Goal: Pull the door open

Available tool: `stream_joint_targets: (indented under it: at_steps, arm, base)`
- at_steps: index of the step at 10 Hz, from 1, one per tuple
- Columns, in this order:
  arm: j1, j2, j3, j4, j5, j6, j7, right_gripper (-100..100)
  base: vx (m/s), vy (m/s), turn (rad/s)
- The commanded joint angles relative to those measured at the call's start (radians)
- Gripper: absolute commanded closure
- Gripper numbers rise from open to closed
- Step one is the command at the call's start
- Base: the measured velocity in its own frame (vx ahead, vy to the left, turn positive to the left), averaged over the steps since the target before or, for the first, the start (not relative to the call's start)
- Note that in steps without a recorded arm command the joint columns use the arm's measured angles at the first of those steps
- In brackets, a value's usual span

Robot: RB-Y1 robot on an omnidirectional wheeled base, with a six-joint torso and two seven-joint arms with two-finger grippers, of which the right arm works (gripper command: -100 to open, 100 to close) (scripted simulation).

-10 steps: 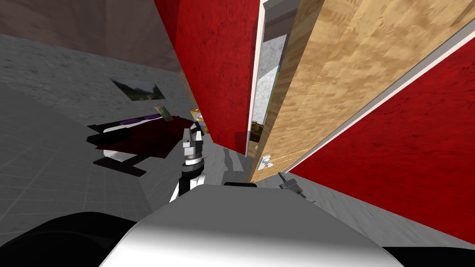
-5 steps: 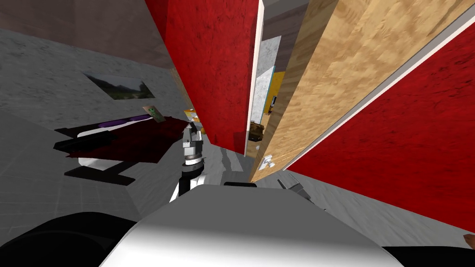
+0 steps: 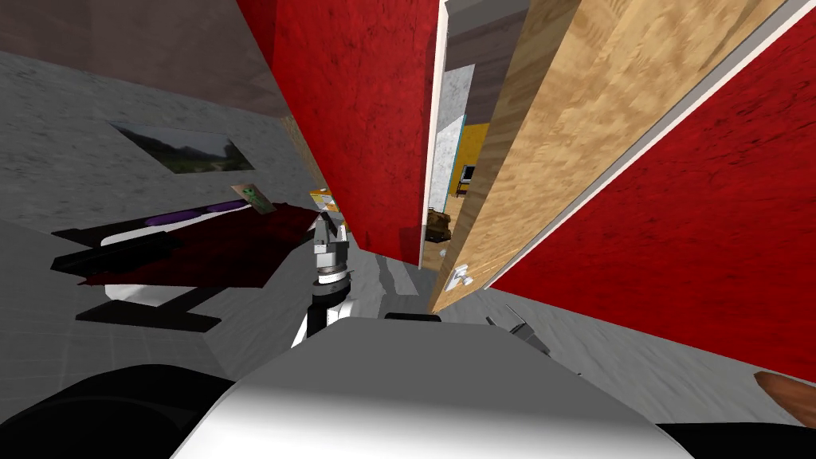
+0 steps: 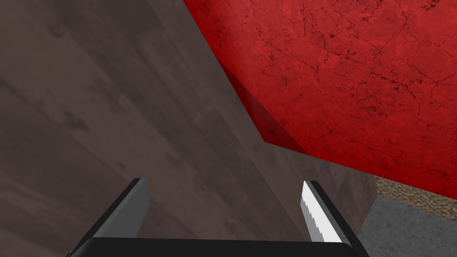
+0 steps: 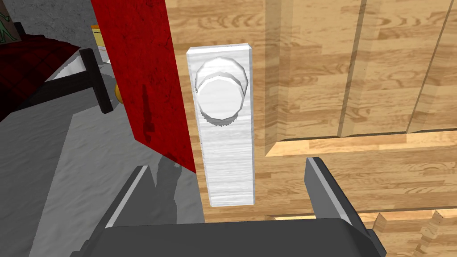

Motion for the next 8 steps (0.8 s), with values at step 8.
stream_joint_targets:
  at_steps: [8]
  arm:
    - [-0.047, -0.004, -0.045, 0.102, -0.094, 0.006, -0.086, -100]
  base:
    - [0.048, 0.127, 0.122]
